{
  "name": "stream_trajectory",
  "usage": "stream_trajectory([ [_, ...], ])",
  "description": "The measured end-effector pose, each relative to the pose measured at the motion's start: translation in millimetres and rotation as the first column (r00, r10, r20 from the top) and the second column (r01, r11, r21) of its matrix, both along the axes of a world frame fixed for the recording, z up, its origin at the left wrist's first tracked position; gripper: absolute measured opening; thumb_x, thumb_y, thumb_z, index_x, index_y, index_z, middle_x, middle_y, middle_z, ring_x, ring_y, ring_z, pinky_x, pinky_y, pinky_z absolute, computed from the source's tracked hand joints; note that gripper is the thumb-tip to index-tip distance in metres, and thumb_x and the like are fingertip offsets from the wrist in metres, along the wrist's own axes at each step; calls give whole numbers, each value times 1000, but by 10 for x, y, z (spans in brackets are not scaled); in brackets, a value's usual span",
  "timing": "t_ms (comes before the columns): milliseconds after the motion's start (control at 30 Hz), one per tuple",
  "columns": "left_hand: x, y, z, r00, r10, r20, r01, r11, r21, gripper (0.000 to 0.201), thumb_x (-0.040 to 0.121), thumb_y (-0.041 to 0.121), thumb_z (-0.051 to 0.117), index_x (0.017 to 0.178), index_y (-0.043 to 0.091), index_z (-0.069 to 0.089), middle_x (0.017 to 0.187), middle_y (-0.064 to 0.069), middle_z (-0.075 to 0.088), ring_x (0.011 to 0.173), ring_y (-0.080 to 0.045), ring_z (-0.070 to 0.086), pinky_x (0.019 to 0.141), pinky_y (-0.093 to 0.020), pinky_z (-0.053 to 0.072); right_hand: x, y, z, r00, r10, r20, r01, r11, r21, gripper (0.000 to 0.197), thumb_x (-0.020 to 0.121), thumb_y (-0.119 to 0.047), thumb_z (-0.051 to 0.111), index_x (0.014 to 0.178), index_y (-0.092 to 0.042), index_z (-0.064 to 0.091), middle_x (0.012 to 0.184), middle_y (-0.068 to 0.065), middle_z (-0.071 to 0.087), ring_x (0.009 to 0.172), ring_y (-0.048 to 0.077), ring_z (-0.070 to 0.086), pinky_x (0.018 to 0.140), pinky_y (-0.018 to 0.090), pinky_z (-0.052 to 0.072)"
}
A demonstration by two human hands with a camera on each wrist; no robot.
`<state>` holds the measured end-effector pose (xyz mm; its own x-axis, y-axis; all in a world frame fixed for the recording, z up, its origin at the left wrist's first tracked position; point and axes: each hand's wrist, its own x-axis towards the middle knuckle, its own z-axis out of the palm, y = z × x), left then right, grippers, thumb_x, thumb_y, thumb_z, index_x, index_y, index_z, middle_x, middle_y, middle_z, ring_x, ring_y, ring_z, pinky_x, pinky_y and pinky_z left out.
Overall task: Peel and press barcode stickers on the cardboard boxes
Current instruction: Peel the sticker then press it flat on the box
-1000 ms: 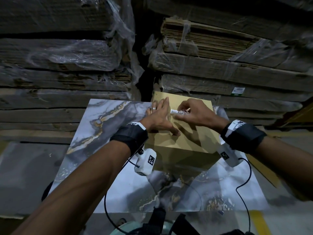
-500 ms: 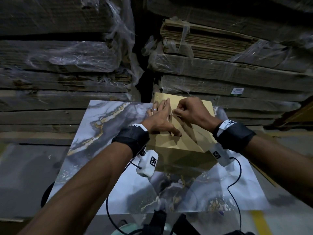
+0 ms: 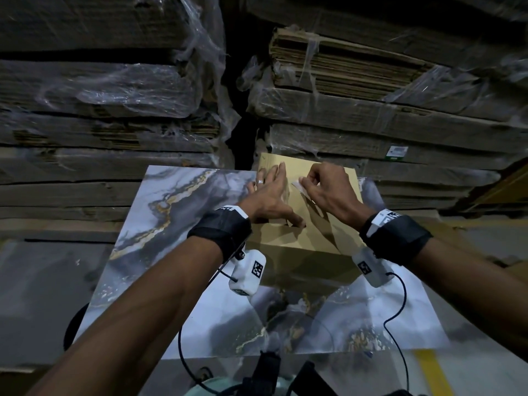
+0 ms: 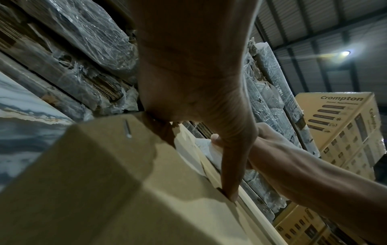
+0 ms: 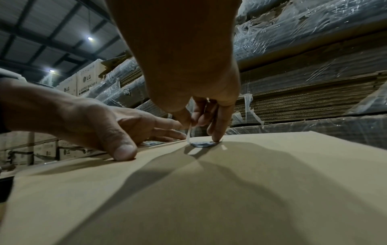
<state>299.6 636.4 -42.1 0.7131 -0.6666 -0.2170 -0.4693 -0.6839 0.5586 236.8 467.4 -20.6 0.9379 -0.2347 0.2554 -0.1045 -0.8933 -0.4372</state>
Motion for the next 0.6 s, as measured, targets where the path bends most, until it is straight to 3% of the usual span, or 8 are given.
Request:
stream_trajectory([
  [167, -34, 10, 27, 1000, 1, -16, -1, 1000, -12, 155, 57, 62, 89, 158, 20, -21, 168, -1, -20, 152, -30, -25, 120, -64, -6, -76, -13, -18, 999, 40, 36, -38, 998, -40, 29, 94, -35, 63, 72, -18, 59, 69, -3, 59, 64, 12, 52, 61, 32, 39],
  [400, -22, 7, 22, 1000, -5, -4, 5, 1000, -6, 156, 56, 64, 88, 158, 20, -21, 168, -2, -19, 152, -31, -24, 120, -64, -5, -174, 0, -48, 999, 40, 28, -38, 996, -76, 30, 95, -44, 55, 75, -23, 60, 72, -6, 61, 68, 17, 57, 62, 42, 51],
  [600, -19, 9, 29, 1000, -4, 2, 4, 1000, -10, 154, 58, 64, 88, 158, 20, -21, 168, -3, -18, 152, -31, -23, 121, -63, -5, -170, 18, 68, 996, 91, 20, -92, 995, 44, 37, 97, -38, 46, 71, -16, 61, 68, 2, 63, 66, 25, 59, 64, 47, 52],
])
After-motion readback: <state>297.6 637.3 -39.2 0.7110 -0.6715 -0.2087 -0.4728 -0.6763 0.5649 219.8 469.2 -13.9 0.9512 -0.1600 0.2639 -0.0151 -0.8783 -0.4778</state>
